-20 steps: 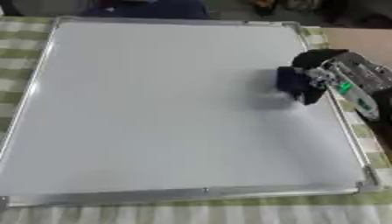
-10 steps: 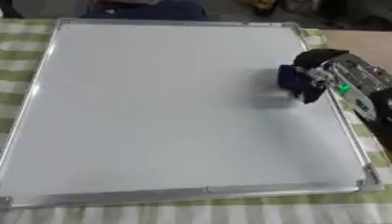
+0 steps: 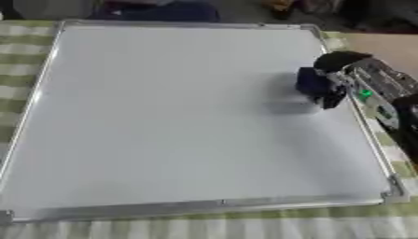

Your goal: Wipe the whiteboard clean with a brush.

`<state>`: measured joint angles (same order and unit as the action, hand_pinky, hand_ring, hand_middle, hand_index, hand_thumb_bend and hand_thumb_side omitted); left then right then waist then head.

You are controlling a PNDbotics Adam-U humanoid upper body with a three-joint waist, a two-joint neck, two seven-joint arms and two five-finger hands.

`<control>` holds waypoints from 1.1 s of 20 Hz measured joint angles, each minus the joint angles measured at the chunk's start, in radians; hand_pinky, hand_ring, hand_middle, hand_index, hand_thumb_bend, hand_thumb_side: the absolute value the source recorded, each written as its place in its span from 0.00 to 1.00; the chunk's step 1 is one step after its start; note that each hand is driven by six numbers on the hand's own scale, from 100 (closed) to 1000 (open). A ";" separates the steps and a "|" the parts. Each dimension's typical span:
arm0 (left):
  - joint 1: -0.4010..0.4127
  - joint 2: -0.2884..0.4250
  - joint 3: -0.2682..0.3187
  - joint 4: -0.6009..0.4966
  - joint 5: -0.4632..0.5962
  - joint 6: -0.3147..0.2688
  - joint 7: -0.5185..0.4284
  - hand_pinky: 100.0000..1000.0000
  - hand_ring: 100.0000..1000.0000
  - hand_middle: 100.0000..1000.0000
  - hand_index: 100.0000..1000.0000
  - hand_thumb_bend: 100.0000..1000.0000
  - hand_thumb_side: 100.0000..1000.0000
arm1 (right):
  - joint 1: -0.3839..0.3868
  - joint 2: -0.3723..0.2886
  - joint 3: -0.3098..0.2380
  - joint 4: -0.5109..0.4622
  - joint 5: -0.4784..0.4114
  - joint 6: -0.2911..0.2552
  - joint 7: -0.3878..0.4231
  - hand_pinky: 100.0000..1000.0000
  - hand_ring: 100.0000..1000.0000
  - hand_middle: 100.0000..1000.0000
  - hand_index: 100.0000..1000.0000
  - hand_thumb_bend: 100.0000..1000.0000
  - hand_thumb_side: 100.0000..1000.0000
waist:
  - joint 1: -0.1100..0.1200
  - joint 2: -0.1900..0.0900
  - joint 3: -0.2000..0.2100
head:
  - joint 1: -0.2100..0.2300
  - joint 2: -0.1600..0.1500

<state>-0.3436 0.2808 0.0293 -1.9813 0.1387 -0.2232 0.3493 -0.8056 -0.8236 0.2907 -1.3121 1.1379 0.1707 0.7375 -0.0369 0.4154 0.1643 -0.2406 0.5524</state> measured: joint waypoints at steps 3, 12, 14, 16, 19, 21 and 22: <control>0.000 0.000 0.000 0.000 0.000 0.000 -0.001 0.63 0.76 0.74 0.81 0.20 1.00 | 0.005 -0.001 0.004 -0.007 -0.018 -0.008 0.006 0.41 0.71 0.43 0.19 0.00 0.07 | -0.001 -0.001 0.000 | 0.000 0.000; 0.000 0.000 0.000 0.000 0.000 0.000 -0.001 0.63 0.76 0.74 0.81 0.20 1.00 | 0.044 -0.010 0.035 -0.115 -0.140 -0.044 0.082 0.39 0.68 0.41 0.18 0.00 0.07 | -0.002 -0.013 0.000 | 0.002 0.000; 0.000 0.000 0.000 0.000 0.000 0.000 -0.002 0.63 0.76 0.74 0.81 0.21 1.00 | 0.051 -0.010 0.041 -0.138 -0.172 -0.047 0.104 0.39 0.68 0.40 0.18 0.00 0.07 | -0.003 -0.016 -0.001 | 0.002 0.000; 0.000 0.000 0.000 0.000 0.000 0.001 -0.003 0.63 0.76 0.74 0.81 0.21 1.00 | 0.057 -0.012 0.047 -0.159 -0.202 -0.046 0.121 0.39 0.67 0.40 0.18 0.00 0.07 | -0.005 -0.018 -0.001 | 0.002 0.000; 0.000 0.000 0.000 0.000 0.001 0.002 -0.003 0.63 0.76 0.74 0.81 0.21 1.00 | 0.066 -0.017 0.059 -0.190 -0.252 -0.039 0.138 0.38 0.67 0.40 0.17 0.00 0.07 | -0.007 -0.023 -0.001 | 0.005 0.001; 0.000 0.000 0.000 0.000 0.001 0.002 -0.003 0.63 0.76 0.74 0.81 0.21 1.00 | 0.068 -0.017 0.065 -0.210 -0.284 -0.032 0.147 0.38 0.66 0.39 0.17 0.00 0.07 | -0.008 -0.026 -0.001 | 0.006 0.004; 0.000 0.000 0.000 0.000 0.001 0.002 -0.003 0.63 0.76 0.74 0.81 0.21 1.00 | 0.069 -0.017 0.068 -0.220 -0.300 -0.028 0.150 0.37 0.66 0.39 0.17 0.00 0.07 | -0.008 -0.027 -0.001 | 0.006 0.008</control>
<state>-0.3436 0.2808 0.0292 -1.9813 0.1395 -0.2215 0.3459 -0.7367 -0.8411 0.3590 -1.5326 0.8383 0.1423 0.8880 -0.0447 0.3881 0.1636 -0.2343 0.5602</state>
